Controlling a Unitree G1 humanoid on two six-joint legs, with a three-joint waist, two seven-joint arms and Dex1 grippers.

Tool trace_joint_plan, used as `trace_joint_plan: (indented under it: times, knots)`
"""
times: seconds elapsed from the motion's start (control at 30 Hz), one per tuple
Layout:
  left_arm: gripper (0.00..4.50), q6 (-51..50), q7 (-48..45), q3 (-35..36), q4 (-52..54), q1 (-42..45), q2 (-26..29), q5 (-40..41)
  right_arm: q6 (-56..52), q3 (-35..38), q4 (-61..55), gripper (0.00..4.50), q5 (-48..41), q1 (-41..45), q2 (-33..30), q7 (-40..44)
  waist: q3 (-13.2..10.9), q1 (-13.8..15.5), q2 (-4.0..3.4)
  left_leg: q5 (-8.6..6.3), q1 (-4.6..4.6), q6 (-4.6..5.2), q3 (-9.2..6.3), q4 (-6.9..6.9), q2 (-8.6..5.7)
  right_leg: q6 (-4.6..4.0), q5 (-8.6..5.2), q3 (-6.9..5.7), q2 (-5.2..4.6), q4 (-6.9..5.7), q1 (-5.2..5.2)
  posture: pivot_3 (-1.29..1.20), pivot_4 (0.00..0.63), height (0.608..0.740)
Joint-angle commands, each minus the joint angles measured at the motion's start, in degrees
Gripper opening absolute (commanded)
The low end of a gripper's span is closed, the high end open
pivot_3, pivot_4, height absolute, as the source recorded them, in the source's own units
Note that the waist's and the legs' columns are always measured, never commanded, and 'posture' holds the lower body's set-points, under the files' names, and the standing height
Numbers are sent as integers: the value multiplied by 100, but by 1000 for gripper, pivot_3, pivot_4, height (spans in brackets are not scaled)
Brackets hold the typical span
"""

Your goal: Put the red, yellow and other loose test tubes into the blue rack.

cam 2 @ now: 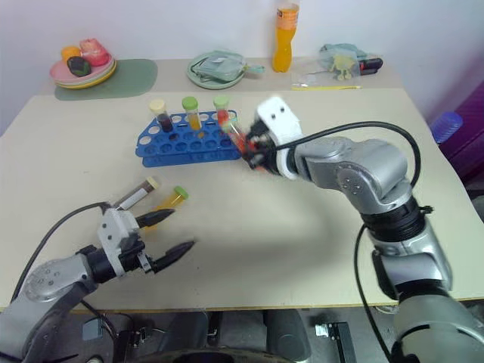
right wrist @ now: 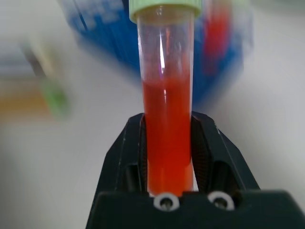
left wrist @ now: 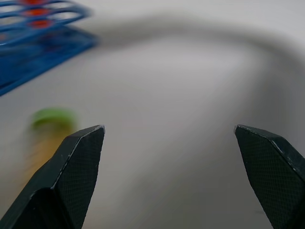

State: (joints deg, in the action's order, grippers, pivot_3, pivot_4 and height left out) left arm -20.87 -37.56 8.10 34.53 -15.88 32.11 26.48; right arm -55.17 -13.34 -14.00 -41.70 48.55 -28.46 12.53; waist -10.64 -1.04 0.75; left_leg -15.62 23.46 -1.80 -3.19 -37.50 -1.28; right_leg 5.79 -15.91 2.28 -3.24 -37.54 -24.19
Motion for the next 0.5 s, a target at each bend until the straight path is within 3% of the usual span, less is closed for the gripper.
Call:
trace_joint_plan:
  times: [0.03,0.23,0.5]
  knots:
    - [4500,333,380,214,-208,188,-357,-77,1737,134,877,775,803,-73,986,91,1,4,2,0,-2,0,0,-5,0,0,0,1,0,-4,2,0,150,729]
    - [4500,807,1202,613,-624,701,-1059,-272,4580,234,2771,775,1944,-183,2568,270,2,7,3,1,-1,-3,-2,-41,-5,0,0,1,-2,-43,-2,0,150,729]
    - [4500,787,1448,855,-501,767,-1021,-257,6344,375,5054,775,3032,109,3103,169,2,-6,2,6,-2,-12,-2,-42,-8,-1,0,2,-2,-53,-7,0,150,729]
